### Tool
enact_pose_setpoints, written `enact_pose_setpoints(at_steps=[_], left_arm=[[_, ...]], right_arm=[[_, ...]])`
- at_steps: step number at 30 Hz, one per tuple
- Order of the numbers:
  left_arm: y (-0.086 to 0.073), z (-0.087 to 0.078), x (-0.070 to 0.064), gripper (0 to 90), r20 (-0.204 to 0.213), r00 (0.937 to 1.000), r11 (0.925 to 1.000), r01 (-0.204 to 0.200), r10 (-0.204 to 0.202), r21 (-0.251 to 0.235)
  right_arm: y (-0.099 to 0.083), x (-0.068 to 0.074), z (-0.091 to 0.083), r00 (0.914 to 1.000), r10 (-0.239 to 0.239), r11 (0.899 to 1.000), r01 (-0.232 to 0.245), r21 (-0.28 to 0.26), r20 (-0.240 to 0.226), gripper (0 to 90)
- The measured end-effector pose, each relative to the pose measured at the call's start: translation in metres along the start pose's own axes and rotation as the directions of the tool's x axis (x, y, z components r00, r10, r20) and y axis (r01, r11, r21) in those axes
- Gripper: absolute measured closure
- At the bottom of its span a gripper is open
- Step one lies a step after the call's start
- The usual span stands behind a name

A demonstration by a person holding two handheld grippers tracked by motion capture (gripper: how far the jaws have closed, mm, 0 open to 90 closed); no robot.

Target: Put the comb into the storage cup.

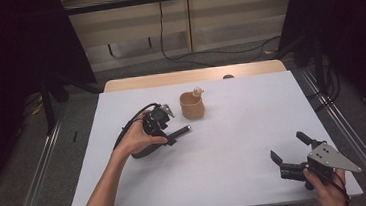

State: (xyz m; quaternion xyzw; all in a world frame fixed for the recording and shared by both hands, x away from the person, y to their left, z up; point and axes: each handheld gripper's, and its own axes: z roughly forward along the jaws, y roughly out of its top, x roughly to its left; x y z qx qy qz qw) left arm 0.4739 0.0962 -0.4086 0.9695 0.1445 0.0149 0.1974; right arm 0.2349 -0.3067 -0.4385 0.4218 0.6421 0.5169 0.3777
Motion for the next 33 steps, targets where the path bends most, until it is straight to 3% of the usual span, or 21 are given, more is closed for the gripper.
enact_pose_setpoints(at_steps=[3, 15, 22, 33], left_arm=[[-0.002, 0.002, 0.0, 34.3, -0.004, 0.9998, 0.9998, 0.02, -0.02, 0.003], [-0.003, 0.009, 0.004, 55.3, 0.024, 0.9997, 0.9993, 0.0, -0.001, 0.037], [-0.004, 0.011, 0.003, 58.7, -0.008, 1.0, 0.9978, -0.003, 0.004, 0.065], [-0.009, 0.011, 0.004, 64.5, 0.014, 0.9999, 0.9973, 0.008, -0.009, 0.072]], right_arm=[[0.0, 0.0, 0.0, 1.0, 0.001, 1.0, -0.001, 0.0, 0.0, 0.0], [0.0, 0.0, 0.0, 1.0, 0.002, 1.0, -0.002, 0.002, -0.003, 0.0], [0.0, 0.0, -0.001, 1.0, 0.0, 1.0, 0.0, 0.003, -0.002, 0.0], [0.0, 0.001, 0.0, 1.0, 0.001, 1.0, -0.001, 0.002, -0.001, 0.0]])
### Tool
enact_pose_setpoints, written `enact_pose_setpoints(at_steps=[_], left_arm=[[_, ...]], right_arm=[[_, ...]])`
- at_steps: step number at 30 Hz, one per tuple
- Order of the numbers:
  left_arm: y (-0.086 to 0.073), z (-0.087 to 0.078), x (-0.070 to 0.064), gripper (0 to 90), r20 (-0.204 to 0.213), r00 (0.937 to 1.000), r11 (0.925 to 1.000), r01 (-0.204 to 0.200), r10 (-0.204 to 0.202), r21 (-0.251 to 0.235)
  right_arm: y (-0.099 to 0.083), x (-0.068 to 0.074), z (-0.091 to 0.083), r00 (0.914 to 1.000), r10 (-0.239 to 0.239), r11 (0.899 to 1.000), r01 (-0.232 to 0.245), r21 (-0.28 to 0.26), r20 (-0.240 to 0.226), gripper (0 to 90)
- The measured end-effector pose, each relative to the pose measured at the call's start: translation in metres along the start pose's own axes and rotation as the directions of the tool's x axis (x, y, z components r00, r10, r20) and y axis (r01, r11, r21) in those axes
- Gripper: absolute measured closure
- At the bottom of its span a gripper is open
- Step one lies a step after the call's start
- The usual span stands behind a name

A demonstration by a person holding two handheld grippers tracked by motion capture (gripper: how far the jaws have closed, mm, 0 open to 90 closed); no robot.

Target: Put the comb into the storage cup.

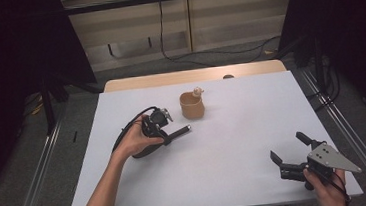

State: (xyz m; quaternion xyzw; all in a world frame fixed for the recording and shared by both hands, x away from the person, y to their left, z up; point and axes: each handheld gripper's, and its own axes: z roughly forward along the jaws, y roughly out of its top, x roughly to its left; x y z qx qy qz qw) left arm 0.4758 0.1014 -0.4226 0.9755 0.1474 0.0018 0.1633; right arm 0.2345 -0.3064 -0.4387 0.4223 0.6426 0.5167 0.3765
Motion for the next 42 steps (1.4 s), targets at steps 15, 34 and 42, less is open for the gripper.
enact_pose_setpoints(at_steps=[15, 34, 42], left_arm=[[0.004, 0.001, 0.0, 70.9, 0.019, 0.9997, 0.9994, 0.014, -0.014, 0.032], [0.003, -0.004, -0.003, 71.8, 0.04, 0.9992, 0.9997, 0.0, -0.001, 0.024], [0.002, -0.011, -0.008, 72.0, 0.032, 0.9994, 0.9999, 0.01, -0.01, -0.01]], right_arm=[[0.0, 0.0, 0.0, 1.0, -0.002, 1.0, 0.002, -0.001, -0.003, 0.0], [0.0, 0.0, 0.0, 1.0, -0.001, 1.0, 0.001, 0.001, 0.0, 0.0], [0.0, 0.0, 0.0, 1.0, -0.002, 1.0, 0.002, 0.001, 0.0, 0.0]])
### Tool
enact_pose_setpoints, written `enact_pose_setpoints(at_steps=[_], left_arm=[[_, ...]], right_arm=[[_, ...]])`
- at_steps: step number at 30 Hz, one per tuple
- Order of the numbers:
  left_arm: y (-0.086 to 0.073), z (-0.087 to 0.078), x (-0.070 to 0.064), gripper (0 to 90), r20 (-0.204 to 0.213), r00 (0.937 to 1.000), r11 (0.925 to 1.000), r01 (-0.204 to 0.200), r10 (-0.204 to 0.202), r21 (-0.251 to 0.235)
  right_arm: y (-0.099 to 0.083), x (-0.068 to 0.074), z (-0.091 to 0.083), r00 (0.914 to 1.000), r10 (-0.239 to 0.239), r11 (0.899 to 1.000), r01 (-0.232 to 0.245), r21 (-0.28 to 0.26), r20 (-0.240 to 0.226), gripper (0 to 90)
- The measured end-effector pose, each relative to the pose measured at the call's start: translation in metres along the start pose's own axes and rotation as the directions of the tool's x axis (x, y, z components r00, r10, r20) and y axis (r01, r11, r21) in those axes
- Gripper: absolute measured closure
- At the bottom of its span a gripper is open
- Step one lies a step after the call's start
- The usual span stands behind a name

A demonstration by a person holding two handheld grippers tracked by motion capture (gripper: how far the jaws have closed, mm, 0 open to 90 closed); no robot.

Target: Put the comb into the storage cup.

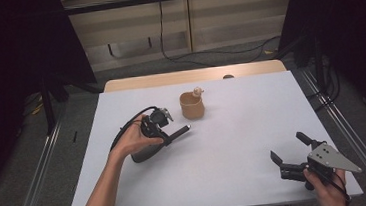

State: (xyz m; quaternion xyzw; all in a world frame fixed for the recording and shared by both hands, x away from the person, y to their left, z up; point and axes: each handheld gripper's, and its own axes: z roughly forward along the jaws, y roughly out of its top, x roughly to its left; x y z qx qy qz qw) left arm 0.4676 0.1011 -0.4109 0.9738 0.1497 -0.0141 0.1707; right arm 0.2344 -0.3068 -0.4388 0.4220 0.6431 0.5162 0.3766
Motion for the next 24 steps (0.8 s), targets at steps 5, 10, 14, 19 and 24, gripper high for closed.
enact_pose_setpoints(at_steps=[5, 10, 14, 19, 24], left_arm=[[0.0, -0.007, -0.002, 72.2, 0.001, 0.9999, 0.9998, -0.017, 0.017, -0.002], [0.0, -0.016, -0.005, 72.2, 0.008, 1.0, 0.9993, 0.004, -0.004, -0.038], [0.0, -0.019, -0.009, 72.2, 0.012, 0.9999, 0.9991, 0.01, -0.01, -0.041], [0.003, -0.022, -0.015, 72.2, 0.017, 0.9997, 0.9997, -0.02, 0.02, -0.017], [0.006, -0.029, -0.024, 72.2, 0.017, 0.9991, 0.9984, -0.037, 0.038, -0.042]], right_arm=[[0.0, 0.0, 0.0, 1.0, -0.001, 1.0, 0.001, 0.001, -0.002, 0.0], [0.0, 0.0, 0.001, 1.0, -0.003, 1.0, 0.003, 0.001, -0.003, 0.0], [0.0, 0.0, 0.001, 1.0, -0.003, 1.0, 0.003, 0.002, -0.002, 0.0], [0.0, 0.0, 0.001, 1.0, -0.003, 1.0, 0.003, 0.002, -0.003, 0.0], [0.0, 0.0, 0.001, 1.0, -0.006, 1.0, 0.006, 0.002, 0.004, 0.0]])
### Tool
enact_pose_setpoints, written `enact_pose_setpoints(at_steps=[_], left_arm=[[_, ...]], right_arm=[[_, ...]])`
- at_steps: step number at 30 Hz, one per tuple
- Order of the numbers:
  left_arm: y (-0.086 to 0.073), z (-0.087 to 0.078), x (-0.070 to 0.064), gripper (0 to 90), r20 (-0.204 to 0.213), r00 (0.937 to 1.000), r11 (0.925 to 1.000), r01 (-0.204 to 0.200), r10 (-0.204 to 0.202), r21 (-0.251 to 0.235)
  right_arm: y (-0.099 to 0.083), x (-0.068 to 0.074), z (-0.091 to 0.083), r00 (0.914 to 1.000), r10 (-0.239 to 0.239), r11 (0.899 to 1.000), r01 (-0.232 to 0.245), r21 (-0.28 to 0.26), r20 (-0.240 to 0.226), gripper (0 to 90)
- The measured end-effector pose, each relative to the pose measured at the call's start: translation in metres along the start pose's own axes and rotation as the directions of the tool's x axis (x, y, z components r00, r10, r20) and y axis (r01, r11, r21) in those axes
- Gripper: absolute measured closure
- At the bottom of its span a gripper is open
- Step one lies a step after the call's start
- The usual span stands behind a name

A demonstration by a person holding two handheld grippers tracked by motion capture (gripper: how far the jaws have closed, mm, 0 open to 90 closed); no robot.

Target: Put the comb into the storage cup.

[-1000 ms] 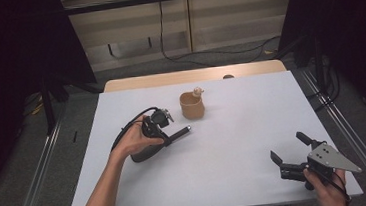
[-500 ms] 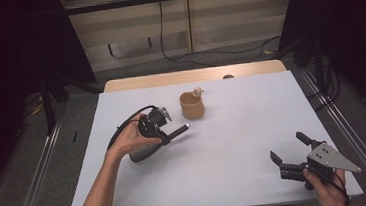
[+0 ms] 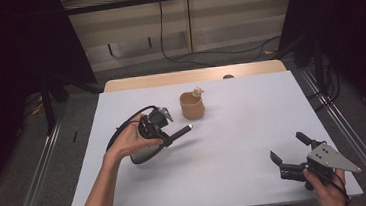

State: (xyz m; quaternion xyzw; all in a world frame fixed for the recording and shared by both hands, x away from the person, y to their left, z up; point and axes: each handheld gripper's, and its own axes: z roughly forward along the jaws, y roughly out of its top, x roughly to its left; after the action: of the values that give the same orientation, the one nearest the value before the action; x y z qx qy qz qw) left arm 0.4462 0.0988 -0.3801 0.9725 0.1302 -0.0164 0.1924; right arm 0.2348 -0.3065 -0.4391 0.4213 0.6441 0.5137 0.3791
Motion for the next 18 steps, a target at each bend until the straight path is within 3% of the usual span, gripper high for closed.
enact_pose_setpoints(at_steps=[1, 7, 12, 14, 18], left_arm=[[0.001, -0.001, -0.003, 72.3, -0.001, 1.0, 0.9998, 0.008, -0.008, -0.016], [0.005, -0.006, -0.015, 72.3, 0.008, 0.9992, 0.999, -0.039, 0.039, -0.019], [0.011, -0.008, -0.027, 72.3, 0.006, 0.9947, 0.9947, -0.103, 0.103, -0.003], [0.013, -0.008, -0.029, 72.3, 0.024, 0.9936, 0.9939, -0.111, 0.111, -0.003], [0.015, -0.009, -0.033, 72.3, 0.021, 0.9925, 0.9925, -0.12, 0.12, -0.024]], right_arm=[[0.0, -0.001, 0.0, 0.9999, 0.01, 1.0, -0.01, 0.0, 0.012, 0.0], [0.001, -0.002, 0.001, 0.9999, 0.016, 1.0, -0.016, 0.003, 0.001, 0.0], [0.002, -0.001, 0.001, 0.9999, 0.005, 1.0, -0.005, -0.001, 0.012, 0.0], [0.002, -0.001, 0.0, 0.9999, 0.007, 1.0, -0.007, 0.003, 0.012, 0.0], [0.003, 0.0, 0.002, 1.0, -0.007, 1.0, 0.007, -0.001, -0.001, 0.0]])
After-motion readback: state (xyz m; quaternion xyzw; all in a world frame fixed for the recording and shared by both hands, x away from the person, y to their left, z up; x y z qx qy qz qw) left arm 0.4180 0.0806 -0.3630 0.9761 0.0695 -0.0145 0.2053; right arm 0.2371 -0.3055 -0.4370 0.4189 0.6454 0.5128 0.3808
